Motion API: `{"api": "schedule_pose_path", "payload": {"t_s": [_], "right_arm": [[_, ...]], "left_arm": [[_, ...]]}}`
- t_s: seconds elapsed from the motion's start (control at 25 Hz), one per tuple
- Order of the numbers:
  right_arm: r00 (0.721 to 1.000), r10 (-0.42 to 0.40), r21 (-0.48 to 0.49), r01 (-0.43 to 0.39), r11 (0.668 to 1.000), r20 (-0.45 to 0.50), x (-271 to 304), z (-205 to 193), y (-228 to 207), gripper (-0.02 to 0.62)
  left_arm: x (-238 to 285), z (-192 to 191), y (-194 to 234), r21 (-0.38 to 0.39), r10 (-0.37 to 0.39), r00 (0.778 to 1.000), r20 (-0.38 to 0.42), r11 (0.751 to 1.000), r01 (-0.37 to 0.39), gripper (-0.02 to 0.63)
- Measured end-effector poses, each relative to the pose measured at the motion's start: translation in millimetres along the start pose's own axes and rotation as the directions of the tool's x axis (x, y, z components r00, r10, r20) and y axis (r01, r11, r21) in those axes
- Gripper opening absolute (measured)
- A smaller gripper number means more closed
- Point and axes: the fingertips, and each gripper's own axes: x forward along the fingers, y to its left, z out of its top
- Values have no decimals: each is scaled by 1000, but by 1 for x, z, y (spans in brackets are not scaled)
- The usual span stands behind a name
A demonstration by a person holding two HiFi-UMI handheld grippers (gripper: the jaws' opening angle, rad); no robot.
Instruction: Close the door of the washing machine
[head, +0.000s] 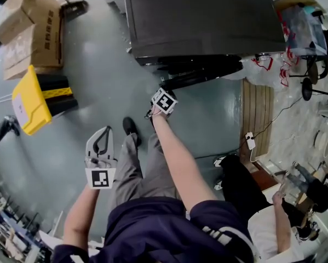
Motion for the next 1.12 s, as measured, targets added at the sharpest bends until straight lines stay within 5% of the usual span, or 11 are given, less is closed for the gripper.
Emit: {"api": "schedule_pose_path", "payload": {"t_s": [0.16,0.28,0.56,0.68,0.84,1.12], "right_arm": [[1000,5,43,-4,999,-13,8,6,15,176],[1000,7,46,-8,999,26,12,18,23,178],[1000,23,70,-24,997,11,21,28,36,186],[1000,30,86,-30,996,5,22,29,40,187],[1000,20,56,-20,998,5,24,31,42,192],[998,64,-11,-64,998,-14,25,34,52,197]], "left_arm": [[9,0,16,16,-27,1000,2,1000,27,23],[10,-4,23,180,-87,995,-53,979,96,23],[19,-7,33,42,-61,998,-27,997,62,23],[20,-9,32,94,-91,995,-49,991,95,23],[20,-10,39,4,-58,998,-20,998,58,23],[21,-17,44,1,-59,998,-31,998,59,23]]}}
